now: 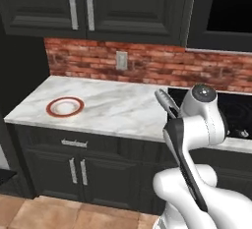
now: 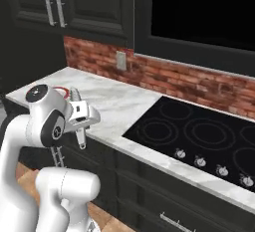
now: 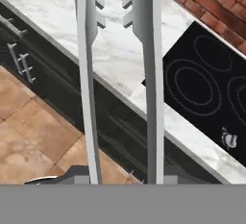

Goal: Pick up the tongs from the counter and place them near the plate next to the oven.

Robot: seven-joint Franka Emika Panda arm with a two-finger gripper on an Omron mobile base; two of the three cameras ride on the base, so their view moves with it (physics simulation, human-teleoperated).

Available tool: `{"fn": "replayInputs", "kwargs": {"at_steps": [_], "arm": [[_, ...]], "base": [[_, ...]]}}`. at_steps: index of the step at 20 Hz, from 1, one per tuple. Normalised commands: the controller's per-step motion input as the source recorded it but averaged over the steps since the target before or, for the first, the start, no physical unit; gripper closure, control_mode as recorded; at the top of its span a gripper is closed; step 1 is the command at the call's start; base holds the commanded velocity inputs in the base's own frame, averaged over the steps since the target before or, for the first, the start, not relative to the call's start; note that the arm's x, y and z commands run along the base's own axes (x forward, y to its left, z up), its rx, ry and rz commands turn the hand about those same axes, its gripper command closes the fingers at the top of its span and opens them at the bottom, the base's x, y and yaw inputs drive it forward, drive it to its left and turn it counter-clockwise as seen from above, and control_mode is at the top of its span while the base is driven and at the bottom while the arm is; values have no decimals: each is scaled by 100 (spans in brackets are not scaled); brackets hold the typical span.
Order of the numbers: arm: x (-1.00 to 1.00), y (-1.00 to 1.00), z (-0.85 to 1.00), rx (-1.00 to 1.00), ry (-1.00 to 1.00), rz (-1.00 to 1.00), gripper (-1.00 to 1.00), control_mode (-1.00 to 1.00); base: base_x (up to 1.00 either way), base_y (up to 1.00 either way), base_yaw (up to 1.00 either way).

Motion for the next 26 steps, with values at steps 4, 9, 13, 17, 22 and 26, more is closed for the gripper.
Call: {"fn": "replayInputs", "kwargs": {"at_steps": [4,9,13,17,22,26], "arm": [[0,0,0,0,0,0,100,100],[0,0,0,0,0,0,100,100],[0,0,0,0,0,0,100,100],[0,0,0,0,0,0,100,100],[0,0,0,0,0,0,100,100],[0,0,0,0,0,0,100,100]], "base": [[28,100,-2],[31,100,-20],[39,96,-34],[41,85,-43],[39,41,-47],[38,9,-46]]}}
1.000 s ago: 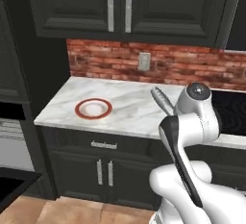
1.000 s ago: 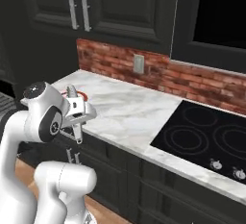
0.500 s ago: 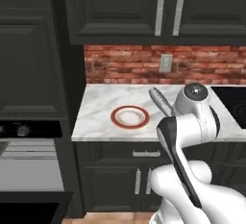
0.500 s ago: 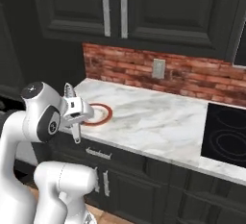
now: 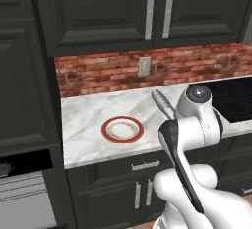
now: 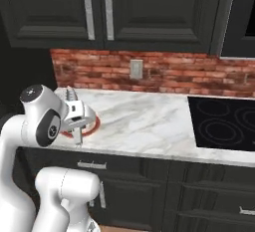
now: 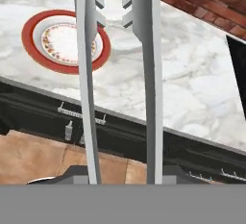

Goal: Pick up the tongs from the counter and place them near the plate next to the oven.

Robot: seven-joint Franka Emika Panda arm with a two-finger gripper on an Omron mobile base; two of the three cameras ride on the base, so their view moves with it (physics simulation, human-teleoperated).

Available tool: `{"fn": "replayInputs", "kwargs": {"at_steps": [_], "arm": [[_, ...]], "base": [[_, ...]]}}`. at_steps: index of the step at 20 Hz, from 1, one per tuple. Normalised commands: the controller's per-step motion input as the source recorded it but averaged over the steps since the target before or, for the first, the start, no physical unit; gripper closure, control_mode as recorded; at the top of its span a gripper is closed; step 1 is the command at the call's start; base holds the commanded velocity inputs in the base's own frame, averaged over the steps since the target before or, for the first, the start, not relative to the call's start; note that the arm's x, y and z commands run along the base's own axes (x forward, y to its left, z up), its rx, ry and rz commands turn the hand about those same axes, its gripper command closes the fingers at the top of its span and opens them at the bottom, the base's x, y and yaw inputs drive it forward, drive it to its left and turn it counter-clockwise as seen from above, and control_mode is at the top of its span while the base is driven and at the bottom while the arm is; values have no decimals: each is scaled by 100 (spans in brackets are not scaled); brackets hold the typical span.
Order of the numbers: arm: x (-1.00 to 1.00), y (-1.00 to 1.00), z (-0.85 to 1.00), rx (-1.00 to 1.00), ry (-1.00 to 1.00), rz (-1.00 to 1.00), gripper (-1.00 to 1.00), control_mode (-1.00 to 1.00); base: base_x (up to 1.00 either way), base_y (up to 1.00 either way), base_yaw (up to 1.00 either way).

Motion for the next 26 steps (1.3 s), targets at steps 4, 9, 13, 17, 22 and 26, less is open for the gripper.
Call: {"fn": "replayInputs", "kwargs": {"at_steps": [4,9,13,17,22,26], "arm": [[0,0,0,0,0,0,100,100],[0,0,0,0,0,0,100,100],[0,0,0,0,0,0,100,100],[0,0,0,0,0,0,100,100],[29,3,-47,0,10,15,100,-100],[47,9,-78,0,26,13,100,-100]], "base": [[46,6,-35],[69,37,-15],[78,20,1],[69,1,15],[9,0,4],[0,0,0]]}}
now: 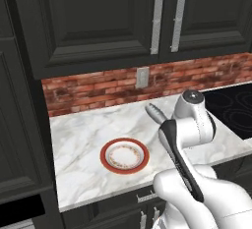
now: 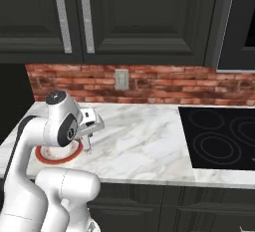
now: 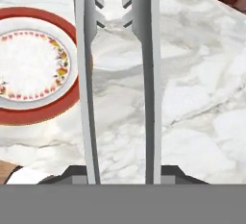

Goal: Pick up the tongs from the counter and place them near the plate next to the oven.

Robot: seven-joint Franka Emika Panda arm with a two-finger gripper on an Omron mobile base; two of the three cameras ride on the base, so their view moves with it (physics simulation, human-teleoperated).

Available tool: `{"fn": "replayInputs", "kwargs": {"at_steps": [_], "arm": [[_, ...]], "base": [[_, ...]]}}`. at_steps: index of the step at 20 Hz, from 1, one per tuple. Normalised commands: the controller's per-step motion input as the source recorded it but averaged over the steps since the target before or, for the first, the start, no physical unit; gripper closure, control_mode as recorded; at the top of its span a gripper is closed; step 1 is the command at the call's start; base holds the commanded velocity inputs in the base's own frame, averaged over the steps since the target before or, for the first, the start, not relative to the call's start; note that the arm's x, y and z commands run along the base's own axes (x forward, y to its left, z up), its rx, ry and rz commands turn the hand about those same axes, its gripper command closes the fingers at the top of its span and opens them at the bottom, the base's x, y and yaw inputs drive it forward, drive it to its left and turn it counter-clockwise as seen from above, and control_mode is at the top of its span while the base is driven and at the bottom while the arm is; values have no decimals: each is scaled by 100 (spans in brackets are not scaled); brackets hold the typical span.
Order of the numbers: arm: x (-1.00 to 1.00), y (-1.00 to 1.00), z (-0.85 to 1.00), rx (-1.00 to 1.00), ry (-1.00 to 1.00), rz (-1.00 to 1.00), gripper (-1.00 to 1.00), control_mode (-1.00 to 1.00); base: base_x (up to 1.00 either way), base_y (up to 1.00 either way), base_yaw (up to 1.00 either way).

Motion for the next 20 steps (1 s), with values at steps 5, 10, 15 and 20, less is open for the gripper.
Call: {"fn": "replayInputs", "kwargs": {"at_steps": [5,10,15,20], "arm": [[46,3,-63,0,30,3,100,-100],[42,0,-43,1,29,-7,100,-100],[38,3,-41,1,20,-13,100,-100],[8,0,-31,2,0,-13,100,-100]], "base": [[0,0,0],[0,0,0],[0,0,0],[0,0,0]]}}
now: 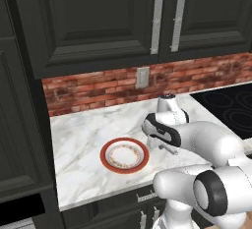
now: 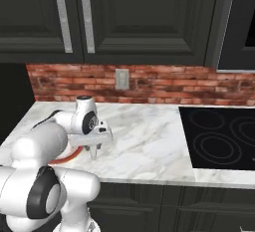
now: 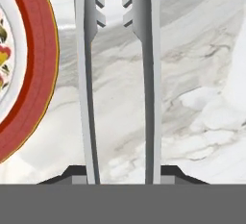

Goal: Pick up the tongs from the counter and place them near the plate next to the oven.

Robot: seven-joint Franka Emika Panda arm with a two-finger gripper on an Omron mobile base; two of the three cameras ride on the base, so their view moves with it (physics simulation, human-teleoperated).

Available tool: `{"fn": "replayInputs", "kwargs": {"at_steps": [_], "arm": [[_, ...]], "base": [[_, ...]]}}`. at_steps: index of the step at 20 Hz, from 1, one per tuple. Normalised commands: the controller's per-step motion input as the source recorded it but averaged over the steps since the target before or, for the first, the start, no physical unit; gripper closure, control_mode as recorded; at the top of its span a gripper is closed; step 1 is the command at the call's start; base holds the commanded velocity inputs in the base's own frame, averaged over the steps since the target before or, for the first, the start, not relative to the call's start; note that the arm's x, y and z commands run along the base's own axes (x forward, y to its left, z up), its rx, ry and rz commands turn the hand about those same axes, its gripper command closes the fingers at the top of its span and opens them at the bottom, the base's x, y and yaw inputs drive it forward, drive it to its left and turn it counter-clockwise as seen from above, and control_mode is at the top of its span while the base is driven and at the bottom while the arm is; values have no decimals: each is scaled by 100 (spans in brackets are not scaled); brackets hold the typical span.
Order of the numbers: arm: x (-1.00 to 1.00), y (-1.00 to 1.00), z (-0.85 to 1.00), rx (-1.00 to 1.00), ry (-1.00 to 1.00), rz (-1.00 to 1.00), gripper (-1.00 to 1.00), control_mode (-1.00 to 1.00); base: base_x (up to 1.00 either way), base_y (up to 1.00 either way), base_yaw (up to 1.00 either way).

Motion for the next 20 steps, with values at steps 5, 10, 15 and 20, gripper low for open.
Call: {"fn": "replayInputs", "kwargs": {"at_steps": [5,10,15,20], "arm": [[0,0,-23,1,-1,-17,100,-100],[0,0,-33,0,-3,-17,100,-100],[0,0,-15,0,-10,-15,100,-100],[0,0,-5,0,-9,-11,100,-100]], "base": [[0,0,0],[0,0,0],[0,0,0],[0,0,0]]}}
